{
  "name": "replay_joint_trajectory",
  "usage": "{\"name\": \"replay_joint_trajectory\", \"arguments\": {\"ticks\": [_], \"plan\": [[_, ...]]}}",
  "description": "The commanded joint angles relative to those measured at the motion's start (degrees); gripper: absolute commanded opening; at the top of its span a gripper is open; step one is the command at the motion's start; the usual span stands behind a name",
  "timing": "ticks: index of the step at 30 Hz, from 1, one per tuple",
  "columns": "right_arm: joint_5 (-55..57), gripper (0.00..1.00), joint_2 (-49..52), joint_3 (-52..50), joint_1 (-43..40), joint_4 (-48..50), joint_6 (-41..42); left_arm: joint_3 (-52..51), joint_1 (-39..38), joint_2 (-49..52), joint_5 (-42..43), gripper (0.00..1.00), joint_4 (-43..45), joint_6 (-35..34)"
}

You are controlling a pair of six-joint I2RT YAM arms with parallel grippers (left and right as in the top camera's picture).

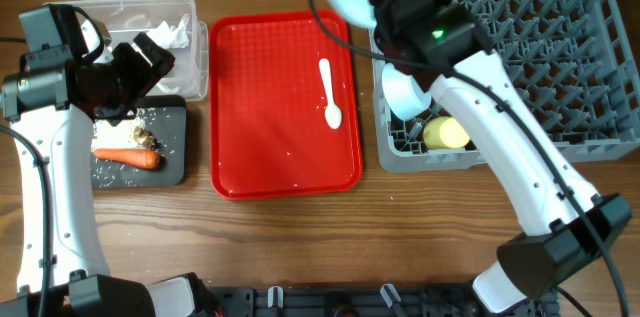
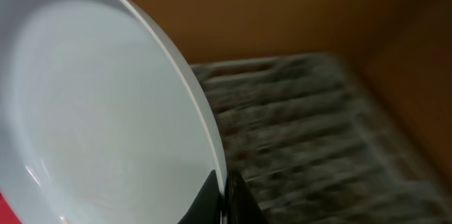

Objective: Sort waste into correct bins and load items into the dishwasher rack
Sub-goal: 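Carry the light blue plate into the rack and stand it upright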

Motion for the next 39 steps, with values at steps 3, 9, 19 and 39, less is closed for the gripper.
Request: {"name": "replay_joint_trajectory", "arguments": {"ticks": [3,9,19,39], "plan": [[20.7,0.04,1.4,-0.2,-7.0,2.5,-13.2,0.3,0.3,-0.4,-0.3,1.00,0.1,0.1],[11.8,0.04,4.3,-0.6,-13.4,5.7,-18.0,0.3,0.3,-0.4,-0.3,1.00,0.1,0.1],[13.1,0.04,16.8,-0.6,-13.4,6.8,-20.6,0.3,0.3,-0.4,-0.3,1.00,0.1,0.1],[-15.1,1.00,6.0,-0.3,-7.0,-5.0,-18.4,0.3,0.3,-0.4,-0.3,1.00,0.1,0.1]]}}
